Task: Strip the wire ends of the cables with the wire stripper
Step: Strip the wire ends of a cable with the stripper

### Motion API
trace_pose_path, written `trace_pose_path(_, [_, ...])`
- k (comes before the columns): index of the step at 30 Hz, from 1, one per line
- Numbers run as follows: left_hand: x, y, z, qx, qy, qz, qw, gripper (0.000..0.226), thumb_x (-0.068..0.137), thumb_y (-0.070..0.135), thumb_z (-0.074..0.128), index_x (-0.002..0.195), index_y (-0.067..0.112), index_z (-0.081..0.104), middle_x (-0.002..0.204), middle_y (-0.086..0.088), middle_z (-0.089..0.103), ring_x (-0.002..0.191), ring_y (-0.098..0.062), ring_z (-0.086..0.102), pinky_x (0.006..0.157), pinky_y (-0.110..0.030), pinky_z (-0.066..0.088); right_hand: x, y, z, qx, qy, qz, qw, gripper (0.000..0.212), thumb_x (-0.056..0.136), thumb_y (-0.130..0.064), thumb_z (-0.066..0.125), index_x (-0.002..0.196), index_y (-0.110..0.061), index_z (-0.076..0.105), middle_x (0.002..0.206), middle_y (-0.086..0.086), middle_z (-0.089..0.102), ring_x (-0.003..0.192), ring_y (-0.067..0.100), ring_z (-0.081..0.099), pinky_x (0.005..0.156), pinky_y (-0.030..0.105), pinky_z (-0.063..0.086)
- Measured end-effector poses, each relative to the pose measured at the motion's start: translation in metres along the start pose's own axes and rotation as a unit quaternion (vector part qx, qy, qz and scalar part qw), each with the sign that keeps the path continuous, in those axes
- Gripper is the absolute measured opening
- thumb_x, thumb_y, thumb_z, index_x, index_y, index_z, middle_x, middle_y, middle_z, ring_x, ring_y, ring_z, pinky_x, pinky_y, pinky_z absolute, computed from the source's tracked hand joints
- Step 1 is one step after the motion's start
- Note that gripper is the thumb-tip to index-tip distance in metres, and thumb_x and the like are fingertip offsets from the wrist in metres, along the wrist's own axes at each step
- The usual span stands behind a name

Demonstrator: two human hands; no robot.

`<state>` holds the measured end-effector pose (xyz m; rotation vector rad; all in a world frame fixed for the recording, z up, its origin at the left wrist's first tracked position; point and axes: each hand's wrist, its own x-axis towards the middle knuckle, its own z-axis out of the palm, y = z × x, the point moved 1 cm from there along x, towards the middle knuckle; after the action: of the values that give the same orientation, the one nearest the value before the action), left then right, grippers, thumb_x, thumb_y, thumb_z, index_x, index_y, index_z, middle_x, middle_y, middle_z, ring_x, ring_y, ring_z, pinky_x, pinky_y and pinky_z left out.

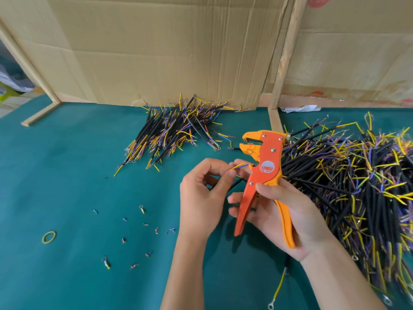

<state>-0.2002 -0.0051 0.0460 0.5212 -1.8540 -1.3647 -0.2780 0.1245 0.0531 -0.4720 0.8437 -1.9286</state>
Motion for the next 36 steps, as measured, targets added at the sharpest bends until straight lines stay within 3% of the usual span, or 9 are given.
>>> trace_pose_path(3, [0.001,-0.003,-0.003,0.008,0.035,0.006,0.999,0.017,0.092,0.008,0.069,0.082,0.021,0.066,0.074,0.012,0.066,0.067,-0.012,0.057,0.068,-0.040,0.051,0.001,-0.001,0.000,-0.010,0.005,0.010,1.000,0.056,0.085,-0.008,0.067,0.140,-0.005,0.058,0.140,0.015,0.062,0.088,0.037,0.072,0.081,0.048,0.059])
trace_pose_path(6, [0.003,-0.006,-0.006,0.024,0.077,0.006,0.997,0.020,0.095,0.005,0.063,0.083,0.021,0.062,0.069,0.010,0.058,0.064,-0.013,0.051,0.066,-0.031,0.045,0.001,-0.002,-0.003,-0.016,0.018,0.025,0.999,0.049,0.091,-0.009,0.064,0.139,-0.007,0.059,0.135,0.022,0.064,0.098,0.043,0.070,0.086,0.052,0.058])
trace_pose_path(9, [0.003,-0.007,-0.007,0.046,0.105,0.005,0.993,0.024,0.096,0.002,0.058,0.086,0.023,0.062,0.065,0.003,0.048,0.060,-0.008,0.039,0.060,-0.023,0.036,-0.001,-0.002,-0.004,-0.027,0.024,0.059,0.998,0.041,0.093,-0.013,0.065,0.134,-0.007,0.065,0.114,0.028,0.068,0.101,0.048,0.068,0.088,0.057,0.057])
trace_pose_path(15, [0.003,-0.008,-0.010,0.050,0.151,-0.005,0.987,0.019,0.099,0.006,0.055,0.092,0.020,0.065,0.072,0.014,0.053,0.062,-0.005,0.042,0.061,-0.015,0.034,-0.001,0.001,-0.002,-0.074,0.029,0.100,0.992,0.043,0.086,-0.015,0.068,0.127,-0.006,0.069,0.097,0.025,0.067,0.080,0.038,0.067,0.076,0.049,0.058])
trace_pose_path(22, [0.003,-0.008,-0.010,0.051,0.142,-0.011,0.989,0.014,0.098,0.008,0.059,0.091,0.017,0.067,0.080,0.010,0.060,0.067,-0.005,0.048,0.067,-0.021,0.038,-0.003,0.003,0.001,-0.100,-0.002,0.111,0.989,0.046,0.078,-0.010,0.078,0.123,-0.004,0.069,0.088,0.021,0.061,0.074,0.034,0.061,0.070,0.046,0.056])
trace_pose_path(26, [0.003,-0.006,-0.007,0.059,0.116,-0.012,0.991,0.015,0.097,0.009,0.060,0.090,0.019,0.068,0.086,0.005,0.067,0.075,-0.010,0.056,0.073,-0.021,0.043,-0.002,0.007,0.004,-0.096,-0.013,0.116,0.988,0.039,0.082,-0.007,0.074,0.120,-0.001,0.069,0.081,0.017,0.056,0.069,0.032,0.058,0.066,0.046,0.055])
trace_pose_path(32, [0.002,-0.006,-0.004,0.060,0.104,-0.010,0.993,0.015,0.095,0.008,0.063,0.088,0.019,0.069,0.086,0.006,0.070,0.077,-0.008,0.060,0.073,-0.015,0.043,0.000,0.013,0.010,-0.065,0.012,0.120,0.991,0.040,0.085,-0.022,0.073,0.115,0.004,0.066,0.068,0.010,0.045,0.052,0.023,0.045,0.051,0.035,0.045])
trace_pose_path(36, [0.003,-0.007,-0.004,0.035,0.116,-0.014,0.993,0.017,0.096,0.009,0.063,0.086,0.022,0.069,0.075,0.019,0.066,0.069,-0.003,0.056,0.071,-0.016,0.044,0.001,0.015,0.010,-0.039,0.000,0.098,0.994,0.048,0.086,-0.030,0.075,0.119,0.003,0.067,0.074,0.013,0.050,0.059,0.027,0.051,0.057,0.040,0.050])
